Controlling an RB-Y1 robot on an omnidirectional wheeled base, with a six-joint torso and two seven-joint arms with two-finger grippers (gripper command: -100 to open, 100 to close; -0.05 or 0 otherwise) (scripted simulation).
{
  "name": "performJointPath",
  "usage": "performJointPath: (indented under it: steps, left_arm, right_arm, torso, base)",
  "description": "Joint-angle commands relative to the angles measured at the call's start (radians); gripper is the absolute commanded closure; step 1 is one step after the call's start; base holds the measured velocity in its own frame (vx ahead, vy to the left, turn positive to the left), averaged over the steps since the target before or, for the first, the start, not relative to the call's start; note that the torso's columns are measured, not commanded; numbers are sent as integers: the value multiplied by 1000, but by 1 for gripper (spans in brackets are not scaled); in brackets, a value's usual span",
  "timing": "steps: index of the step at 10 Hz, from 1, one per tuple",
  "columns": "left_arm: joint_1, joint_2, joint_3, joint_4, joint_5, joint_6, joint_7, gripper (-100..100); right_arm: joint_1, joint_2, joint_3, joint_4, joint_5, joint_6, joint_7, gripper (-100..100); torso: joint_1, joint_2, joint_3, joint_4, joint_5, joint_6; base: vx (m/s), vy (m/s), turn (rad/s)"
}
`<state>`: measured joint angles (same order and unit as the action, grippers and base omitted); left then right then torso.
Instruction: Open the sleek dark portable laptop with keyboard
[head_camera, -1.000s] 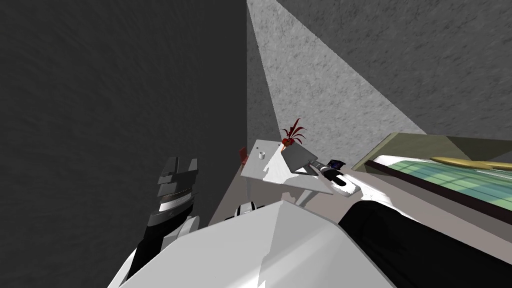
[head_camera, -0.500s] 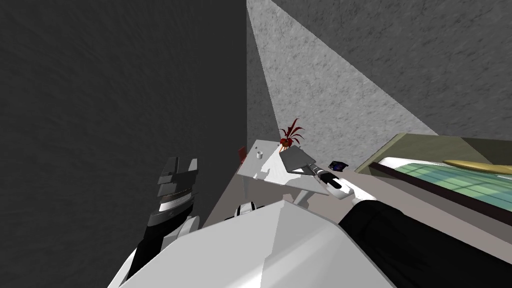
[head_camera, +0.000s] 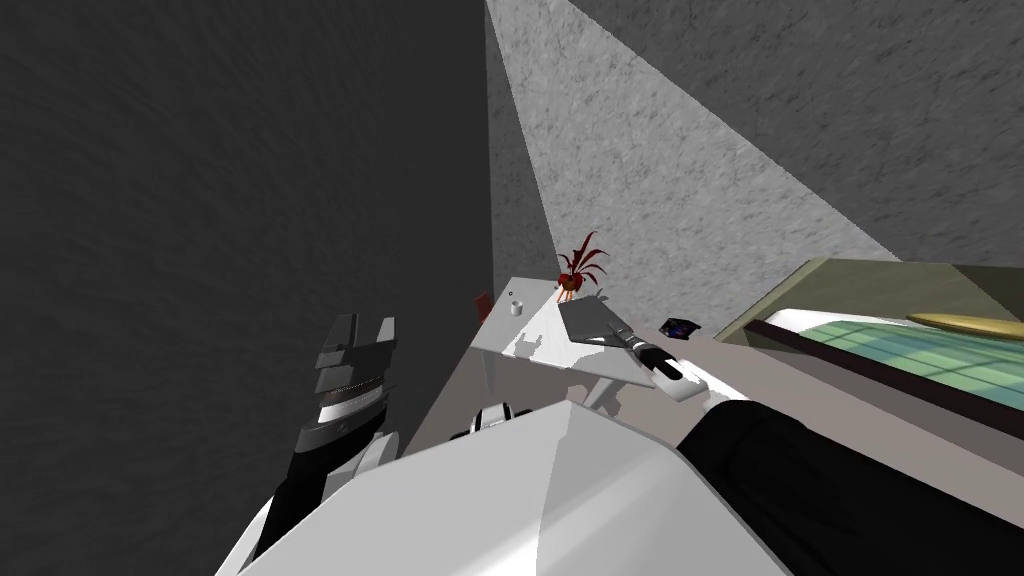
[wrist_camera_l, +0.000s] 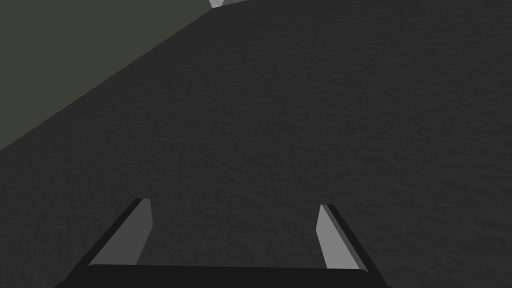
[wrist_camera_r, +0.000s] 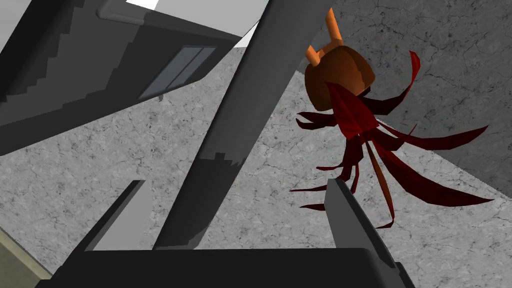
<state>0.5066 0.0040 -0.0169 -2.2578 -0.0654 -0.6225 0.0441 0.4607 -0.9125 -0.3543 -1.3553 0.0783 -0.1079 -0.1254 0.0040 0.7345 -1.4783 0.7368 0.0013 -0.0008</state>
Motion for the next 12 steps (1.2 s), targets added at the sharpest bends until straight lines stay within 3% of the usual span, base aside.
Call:
performJointPath:
  steps: [1, 5, 6, 7, 12]
  left_arm:
    - [0, 0, 0, 0, 0, 0, 0, 0]
    - [0, 0, 0, 0, 0, 0, 0, 0]
    - [0, 0, 0, 0, 0, 0, 0, 0]
    - [0, 0, 0, 0, 0, 0, 0, 0]
    - [0, 0, 0, 0, 0, 0, 0, 0]
  right_arm:
    - [37, -44, -12, -40, -20, 23, -33, -100]
    - [96, -124, -29, -105, -54, 63, -87, -100]
    - [87, -109, -26, -100, -48, 58, -77, -100]
    - [89, -111, -26, -102, -49, 61, -79, 0]
    - [88, -111, -27, -103, -49, 60, -79, 0]
  torso:
    - [0, 4, 2, 2, 2, 0]
    - [-3, 5, 3, 2, 0, 1]
    - [-4, 4, 3, 2, -1, 1]
    - [-5, 4, 2, 1, -1, 1]
    - [-5, 3, 2, 1, -2, 1]
  base:
    - [16, 19, -23]
    - [11, 20, -29]
    - [1, 7, -2]
    - [0, 0, 0]
    - [0, 0, 0]
